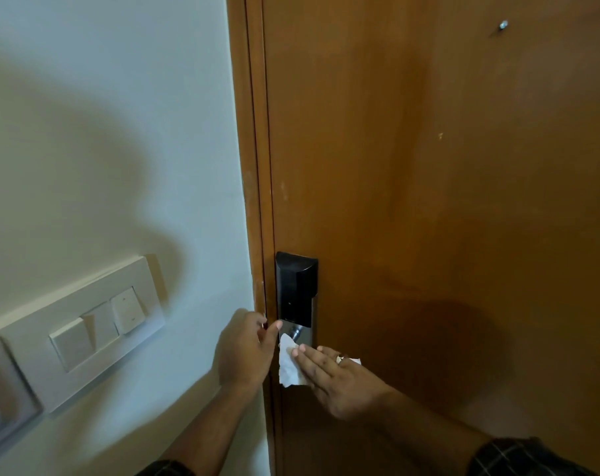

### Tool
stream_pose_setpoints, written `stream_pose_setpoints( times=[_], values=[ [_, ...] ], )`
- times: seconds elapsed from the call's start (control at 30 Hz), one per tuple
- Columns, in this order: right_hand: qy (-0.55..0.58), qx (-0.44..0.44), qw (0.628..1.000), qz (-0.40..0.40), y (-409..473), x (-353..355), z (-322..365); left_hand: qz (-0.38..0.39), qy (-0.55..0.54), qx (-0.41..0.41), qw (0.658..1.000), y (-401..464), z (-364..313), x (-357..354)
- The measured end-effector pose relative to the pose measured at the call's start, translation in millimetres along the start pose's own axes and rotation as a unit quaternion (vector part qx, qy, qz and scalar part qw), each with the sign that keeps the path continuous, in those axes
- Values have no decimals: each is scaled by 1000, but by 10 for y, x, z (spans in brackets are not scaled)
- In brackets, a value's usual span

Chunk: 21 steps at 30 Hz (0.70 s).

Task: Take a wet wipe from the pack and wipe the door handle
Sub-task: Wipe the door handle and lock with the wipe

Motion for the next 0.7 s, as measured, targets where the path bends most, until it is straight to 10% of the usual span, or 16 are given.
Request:
stream_pose_setpoints(
  times=[0.43,0.7],
  values=[
    [-67,131,989,-26,164,-141,-3,51,220,-399,889,893,-1049,-209],
    [-55,165,985,18,44,-248,-184,65,207,-441,871,1074,-937,-430]
  ],
)
Point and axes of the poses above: each hand's wrist, its own y-axis towards the middle knuckle, its own x-axis out of the back of the hand, z = x × y, the point moved 2 cm from there along y, towards the middle knuckle, and after that the axes turned 15 degrees about -y, right-handed, at the moved point
